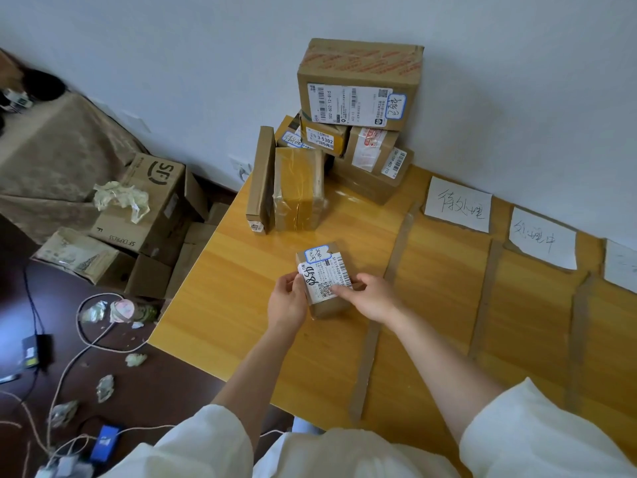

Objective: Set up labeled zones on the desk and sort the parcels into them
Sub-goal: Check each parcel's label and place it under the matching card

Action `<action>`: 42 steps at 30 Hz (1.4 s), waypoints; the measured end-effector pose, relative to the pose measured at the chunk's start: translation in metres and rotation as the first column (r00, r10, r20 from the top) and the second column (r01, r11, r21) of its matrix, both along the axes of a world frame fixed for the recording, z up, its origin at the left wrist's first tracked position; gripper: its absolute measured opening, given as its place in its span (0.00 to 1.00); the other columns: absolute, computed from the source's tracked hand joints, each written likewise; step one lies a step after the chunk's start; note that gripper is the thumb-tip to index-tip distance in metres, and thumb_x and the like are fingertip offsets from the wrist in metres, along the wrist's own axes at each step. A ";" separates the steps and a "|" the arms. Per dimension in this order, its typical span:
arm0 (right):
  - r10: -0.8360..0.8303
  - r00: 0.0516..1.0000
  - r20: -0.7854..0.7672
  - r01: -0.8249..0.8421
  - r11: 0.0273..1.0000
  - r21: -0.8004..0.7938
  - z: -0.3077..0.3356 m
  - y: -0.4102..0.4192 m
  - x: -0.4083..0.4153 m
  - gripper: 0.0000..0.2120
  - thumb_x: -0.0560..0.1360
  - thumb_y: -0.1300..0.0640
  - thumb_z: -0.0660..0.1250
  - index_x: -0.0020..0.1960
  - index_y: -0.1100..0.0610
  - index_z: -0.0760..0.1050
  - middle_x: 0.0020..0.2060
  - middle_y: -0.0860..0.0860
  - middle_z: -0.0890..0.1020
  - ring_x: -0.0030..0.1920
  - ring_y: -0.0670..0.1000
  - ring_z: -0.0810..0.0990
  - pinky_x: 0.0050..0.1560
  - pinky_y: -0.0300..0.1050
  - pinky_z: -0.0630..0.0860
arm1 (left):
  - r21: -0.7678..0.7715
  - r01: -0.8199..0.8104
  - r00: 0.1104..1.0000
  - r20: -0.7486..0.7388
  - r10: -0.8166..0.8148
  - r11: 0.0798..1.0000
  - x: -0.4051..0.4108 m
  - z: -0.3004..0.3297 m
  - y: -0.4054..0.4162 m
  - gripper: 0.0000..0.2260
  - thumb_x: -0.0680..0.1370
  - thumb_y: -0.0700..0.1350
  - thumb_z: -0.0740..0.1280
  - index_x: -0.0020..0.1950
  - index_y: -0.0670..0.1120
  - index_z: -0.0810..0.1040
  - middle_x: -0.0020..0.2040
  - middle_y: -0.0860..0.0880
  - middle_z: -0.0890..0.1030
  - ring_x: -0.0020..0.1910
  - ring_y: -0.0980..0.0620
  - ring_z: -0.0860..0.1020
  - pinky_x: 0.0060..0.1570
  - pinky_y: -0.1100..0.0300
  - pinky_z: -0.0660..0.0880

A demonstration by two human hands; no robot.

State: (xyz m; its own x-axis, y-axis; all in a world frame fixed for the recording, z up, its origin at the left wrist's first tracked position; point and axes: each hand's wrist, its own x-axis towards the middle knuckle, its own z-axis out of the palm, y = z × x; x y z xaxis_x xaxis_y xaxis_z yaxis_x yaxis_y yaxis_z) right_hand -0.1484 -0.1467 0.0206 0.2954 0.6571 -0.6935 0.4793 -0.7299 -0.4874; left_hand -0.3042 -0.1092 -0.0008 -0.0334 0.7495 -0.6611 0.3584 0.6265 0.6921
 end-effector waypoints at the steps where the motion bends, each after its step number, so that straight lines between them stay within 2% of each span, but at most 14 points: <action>1: -0.012 1.000 -0.010 0.012 1.000 0.006 -0.001 -0.001 0.000 0.34 0.71 0.35 0.68 0.70 0.54 0.70 0.66 0.50 0.76 0.65 0.52 0.75 0.62 0.44 0.71 | -0.008 0.005 1.000 0.008 -0.005 1.000 0.000 0.001 -0.001 0.15 0.80 0.52 0.59 0.63 0.48 0.75 0.55 0.50 0.82 0.54 0.48 0.80 0.53 0.51 0.76; 4: -0.057 0.998 -0.034 0.057 0.998 0.016 -0.002 -0.002 -0.002 0.32 0.71 0.35 0.69 0.68 0.52 0.73 0.64 0.49 0.78 0.63 0.51 0.76 0.61 0.43 0.72 | -0.025 -0.008 0.999 0.032 0.009 1.000 0.000 0.002 -0.001 0.15 0.80 0.52 0.59 0.63 0.49 0.75 0.54 0.50 0.82 0.53 0.49 0.80 0.53 0.49 0.77; 7: -0.092 0.994 -0.059 0.095 0.994 0.050 -0.001 -0.005 -0.005 0.28 0.71 0.37 0.70 0.65 0.53 0.75 0.60 0.48 0.80 0.58 0.49 0.77 0.56 0.40 0.72 | -0.023 -0.015 0.998 0.054 0.017 1.000 -0.001 0.007 -0.002 0.14 0.80 0.52 0.58 0.63 0.49 0.75 0.53 0.51 0.82 0.53 0.50 0.80 0.54 0.48 0.78; 11: -0.198 0.962 -0.187 0.219 0.971 0.098 0.004 -0.014 -0.008 0.28 0.69 0.39 0.73 0.64 0.51 0.71 0.59 0.44 0.75 0.58 0.45 0.73 0.54 0.39 0.67 | 0.009 -0.032 0.994 0.102 0.031 0.999 -0.002 0.008 -0.004 0.16 0.75 0.59 0.58 0.57 0.55 0.77 0.52 0.51 0.83 0.53 0.48 0.81 0.56 0.44 0.77; 13: -0.259 0.927 -0.271 0.291 0.953 0.085 0.006 -0.019 -0.007 0.29 0.68 0.40 0.74 0.62 0.50 0.69 0.59 0.43 0.75 0.58 0.45 0.74 0.54 0.40 0.69 | 0.016 -0.027 0.993 0.119 0.025 0.999 -0.002 0.008 -0.004 0.17 0.73 0.61 0.58 0.55 0.56 0.78 0.52 0.52 0.84 0.53 0.48 0.81 0.56 0.43 0.77; 16: -0.351 0.846 -0.401 0.402 0.914 0.047 0.009 -0.029 -0.003 0.25 0.68 0.45 0.77 0.58 0.49 0.69 0.54 0.45 0.80 0.55 0.46 0.79 0.57 0.47 0.77 | 0.047 -0.010 0.987 0.159 0.002 0.999 0.003 0.015 -0.007 0.12 0.79 0.56 0.59 0.55 0.54 0.78 0.51 0.52 0.84 0.53 0.49 0.81 0.57 0.43 0.77; 18: -0.397 0.802 -0.447 0.460 0.887 0.039 0.011 -0.037 0.001 0.25 0.68 0.47 0.77 0.58 0.49 0.69 0.52 0.44 0.81 0.55 0.45 0.80 0.60 0.52 0.78 | 0.054 -0.004 0.983 0.182 -0.006 0.999 0.009 0.019 -0.010 0.09 0.81 0.53 0.59 0.53 0.54 0.78 0.50 0.52 0.84 0.53 0.50 0.81 0.57 0.44 0.77; 21: -0.437 0.762 -0.477 0.522 0.851 0.054 0.014 -0.052 0.008 0.26 0.68 0.49 0.77 0.61 0.50 0.69 0.52 0.43 0.82 0.54 0.45 0.81 0.60 0.53 0.78 | 0.052 0.021 0.977 0.210 -0.032 0.998 0.017 0.023 -0.016 0.08 0.81 0.51 0.60 0.50 0.54 0.79 0.49 0.51 0.84 0.52 0.49 0.82 0.57 0.46 0.77; 24: -0.465 0.731 -0.498 0.570 0.818 0.073 0.020 -0.072 0.019 0.25 0.69 0.50 0.77 0.62 0.50 0.70 0.52 0.43 0.83 0.52 0.44 0.82 0.59 0.53 0.78 | 0.063 0.090 0.970 0.221 -0.102 0.994 0.028 0.026 -0.026 0.10 0.80 0.50 0.62 0.55 0.50 0.80 0.49 0.51 0.85 0.49 0.52 0.83 0.55 0.49 0.78; 30: -0.548 0.633 -0.546 0.683 0.728 0.060 0.025 -0.122 0.055 0.27 0.68 0.48 0.77 0.63 0.51 0.73 0.52 0.49 0.83 0.42 0.47 0.80 0.54 0.53 0.81 | 0.160 0.285 0.928 0.199 -0.314 0.945 0.059 0.036 -0.059 0.09 0.79 0.49 0.65 0.58 0.53 0.80 0.50 0.52 0.84 0.51 0.54 0.81 0.50 0.56 0.76; 34: -0.576 0.555 -0.600 0.753 0.655 0.067 0.030 -0.164 0.089 0.23 0.70 0.51 0.75 0.63 0.53 0.74 0.51 0.50 0.84 0.38 0.49 0.79 0.55 0.55 0.81 | 0.245 0.410 0.890 0.103 -0.444 0.878 0.092 0.041 -0.088 0.10 0.78 0.46 0.66 0.59 0.52 0.78 0.52 0.52 0.82 0.48 0.56 0.79 0.45 0.64 0.72; 38: -0.608 0.491 -0.624 0.802 0.595 0.052 0.029 -0.208 0.127 0.24 0.69 0.49 0.76 0.62 0.51 0.74 0.52 0.51 0.84 0.41 0.52 0.79 0.55 0.55 0.81 | 0.289 0.496 0.859 -0.027 -0.511 0.819 0.129 0.043 -0.122 0.12 0.78 0.46 0.66 0.61 0.52 0.77 0.55 0.56 0.81 0.51 0.55 0.79 0.52 0.56 0.76; 42: -0.646 0.437 -0.626 0.847 0.530 0.044 0.028 -0.257 0.168 0.25 0.68 0.47 0.76 0.63 0.50 0.75 0.53 0.51 0.84 0.45 0.50 0.80 0.47 0.47 0.81 | 0.298 0.574 0.815 -0.110 -0.570 0.763 0.171 0.044 -0.163 0.12 0.78 0.46 0.66 0.62 0.51 0.77 0.55 0.56 0.80 0.54 0.53 0.78 0.51 0.57 0.75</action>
State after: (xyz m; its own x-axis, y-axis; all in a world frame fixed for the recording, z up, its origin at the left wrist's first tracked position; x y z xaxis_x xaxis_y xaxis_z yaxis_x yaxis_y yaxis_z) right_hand 0.0197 -0.4038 0.0484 0.4757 0.5382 -0.6957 -0.5562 -0.4288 -0.7119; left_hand -0.1333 -0.2727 0.0433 0.4593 0.7930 -0.4002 0.5924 0.0623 0.8032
